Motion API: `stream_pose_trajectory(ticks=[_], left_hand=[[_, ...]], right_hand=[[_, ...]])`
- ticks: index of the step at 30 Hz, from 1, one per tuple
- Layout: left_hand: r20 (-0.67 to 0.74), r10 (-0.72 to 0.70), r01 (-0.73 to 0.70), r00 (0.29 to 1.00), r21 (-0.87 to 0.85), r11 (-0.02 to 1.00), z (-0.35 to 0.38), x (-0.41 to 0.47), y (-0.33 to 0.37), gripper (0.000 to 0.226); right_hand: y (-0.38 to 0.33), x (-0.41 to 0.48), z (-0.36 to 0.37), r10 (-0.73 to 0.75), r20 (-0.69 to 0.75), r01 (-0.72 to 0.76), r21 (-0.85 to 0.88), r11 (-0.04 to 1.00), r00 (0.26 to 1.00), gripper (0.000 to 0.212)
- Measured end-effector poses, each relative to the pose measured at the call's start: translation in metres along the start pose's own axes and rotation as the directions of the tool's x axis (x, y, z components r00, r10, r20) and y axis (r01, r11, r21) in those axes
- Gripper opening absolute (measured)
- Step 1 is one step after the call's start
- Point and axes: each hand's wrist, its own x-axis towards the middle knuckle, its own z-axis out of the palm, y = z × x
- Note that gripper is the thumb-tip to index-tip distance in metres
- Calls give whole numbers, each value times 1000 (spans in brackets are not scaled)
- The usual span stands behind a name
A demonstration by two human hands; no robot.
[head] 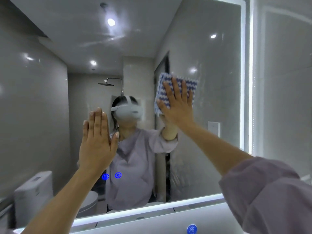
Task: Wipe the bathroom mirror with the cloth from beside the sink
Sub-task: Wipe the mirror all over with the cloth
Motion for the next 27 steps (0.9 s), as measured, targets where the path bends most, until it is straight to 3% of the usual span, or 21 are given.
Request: stream_pose_trajectory(ticks=[5,9,21,27], left_hand=[[-38,10,-10,999,6,1000,5,0,-2,73],[-69,22,-21,997,3,1000,10,1,-3,71],[-72,50,-46,996,55,997,11,1,-7,71],[-77,52,-46,996,73,996,12,1,-8,71]], right_hand=[[16,56,-17,-41,-21,41,-1,999,999,72],[25,82,-27,-51,-14,52,86,995,999,59],[43,82,-28,-95,-40,97,50,994,995,55],[103,80,-32,20,-23,-19,41,999,1000,55]])
